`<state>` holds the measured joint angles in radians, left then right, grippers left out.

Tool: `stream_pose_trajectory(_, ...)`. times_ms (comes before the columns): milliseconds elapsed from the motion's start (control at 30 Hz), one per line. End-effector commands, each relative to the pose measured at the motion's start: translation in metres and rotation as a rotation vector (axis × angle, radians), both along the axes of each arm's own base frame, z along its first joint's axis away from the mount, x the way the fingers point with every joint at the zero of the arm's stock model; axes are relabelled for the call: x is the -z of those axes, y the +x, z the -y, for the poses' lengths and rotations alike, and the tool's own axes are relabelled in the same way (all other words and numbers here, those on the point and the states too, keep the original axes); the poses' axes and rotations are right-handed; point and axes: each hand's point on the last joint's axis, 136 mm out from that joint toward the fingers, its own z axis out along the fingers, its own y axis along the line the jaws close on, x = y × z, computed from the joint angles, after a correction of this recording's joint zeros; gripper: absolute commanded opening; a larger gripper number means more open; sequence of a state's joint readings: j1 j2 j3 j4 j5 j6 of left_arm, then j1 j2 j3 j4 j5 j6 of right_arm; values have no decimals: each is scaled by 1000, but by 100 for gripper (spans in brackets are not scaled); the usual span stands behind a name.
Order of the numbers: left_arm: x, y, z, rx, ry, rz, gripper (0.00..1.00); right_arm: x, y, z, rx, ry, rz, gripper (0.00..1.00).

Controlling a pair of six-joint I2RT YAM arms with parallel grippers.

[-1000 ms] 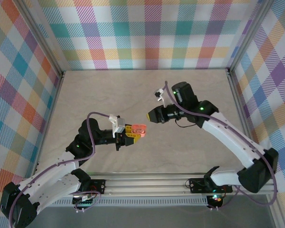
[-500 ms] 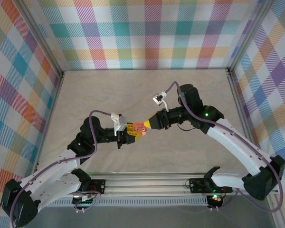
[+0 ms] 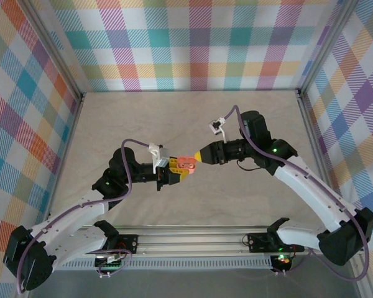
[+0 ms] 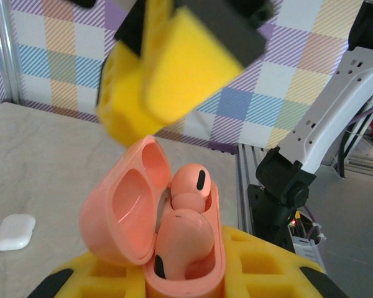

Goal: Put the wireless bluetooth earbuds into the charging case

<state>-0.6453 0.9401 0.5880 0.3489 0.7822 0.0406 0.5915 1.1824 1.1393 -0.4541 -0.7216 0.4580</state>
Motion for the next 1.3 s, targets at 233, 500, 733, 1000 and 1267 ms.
stream_pose_trajectory(233, -23, -3, 9, 82, -41, 58, 0, 7, 26, -7, 77, -26, -144, 12)
stream_pose_trajectory(500, -24, 7, 10, 43, -29, 59, 0, 13, -2, -22, -78, -5, -182, 2)
stream_pose_trajectory(733, -14, 19, 13, 21, -12, 6, 0, -14, -35, -20, -211, 47, -5, 2)
stream_pose_trajectory(1000, -8, 32, 16, -2, 7, -61, 0, -5, -36, -4, -166, -27, 93, 8)
stream_pose_trajectory(1267, 70, 94, 13, -212, 168, -445, 0, 65, 48, 58, 306, -329, -12, 39)
